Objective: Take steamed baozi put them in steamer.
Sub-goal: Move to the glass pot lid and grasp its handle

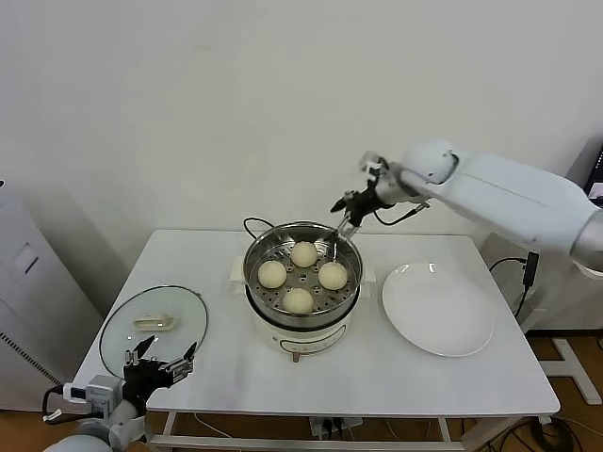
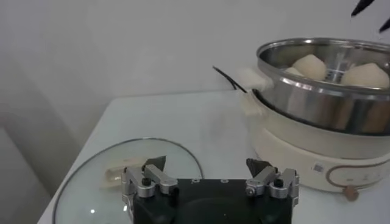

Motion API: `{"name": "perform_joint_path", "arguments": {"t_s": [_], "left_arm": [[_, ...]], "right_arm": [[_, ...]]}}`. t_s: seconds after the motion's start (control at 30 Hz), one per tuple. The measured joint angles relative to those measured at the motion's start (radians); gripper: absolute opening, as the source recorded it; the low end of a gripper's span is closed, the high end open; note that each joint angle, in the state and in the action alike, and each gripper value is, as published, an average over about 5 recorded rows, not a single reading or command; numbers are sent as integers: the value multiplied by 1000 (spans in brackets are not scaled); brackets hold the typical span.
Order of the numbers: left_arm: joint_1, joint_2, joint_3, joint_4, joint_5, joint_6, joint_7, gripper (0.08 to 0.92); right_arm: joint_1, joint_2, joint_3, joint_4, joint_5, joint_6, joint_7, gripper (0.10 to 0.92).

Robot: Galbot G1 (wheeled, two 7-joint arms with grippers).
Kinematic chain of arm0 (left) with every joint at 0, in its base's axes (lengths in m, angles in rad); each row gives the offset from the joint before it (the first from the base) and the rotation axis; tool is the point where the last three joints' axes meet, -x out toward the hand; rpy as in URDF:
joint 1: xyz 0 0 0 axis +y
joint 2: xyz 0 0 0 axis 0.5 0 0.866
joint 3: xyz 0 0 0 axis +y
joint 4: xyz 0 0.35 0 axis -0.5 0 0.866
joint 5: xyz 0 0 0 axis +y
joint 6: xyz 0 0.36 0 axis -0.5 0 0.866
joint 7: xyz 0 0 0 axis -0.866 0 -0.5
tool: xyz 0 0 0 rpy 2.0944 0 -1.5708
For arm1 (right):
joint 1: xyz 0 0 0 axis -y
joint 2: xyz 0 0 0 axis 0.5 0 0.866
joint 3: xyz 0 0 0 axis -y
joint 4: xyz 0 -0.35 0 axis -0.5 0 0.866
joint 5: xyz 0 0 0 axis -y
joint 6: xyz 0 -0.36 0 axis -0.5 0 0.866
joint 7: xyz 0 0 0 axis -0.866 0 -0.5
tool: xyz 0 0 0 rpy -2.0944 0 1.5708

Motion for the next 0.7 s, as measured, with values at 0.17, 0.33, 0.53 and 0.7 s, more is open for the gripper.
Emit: {"name": "perform_joint_path", "arguments": {"t_s": [0.17,0.33,0.53,0.7], "left_arm": [[-5,5,-5,7,1,-3,-3,823],[-7,10,-14,18,18,-18,-2,823],[-11,11,-23,42,64,-48,2,823],[-11,18,-24,66,103,-78,5,823]], "right_arm": [[-141,-82,193,24,-1,68,96,823],[-347,-140,442,64,-30,141,216,823],[-656,-160,779,132,-110,221,357,823],[-929,-125,1071,185,-191,280,432,823]]}}
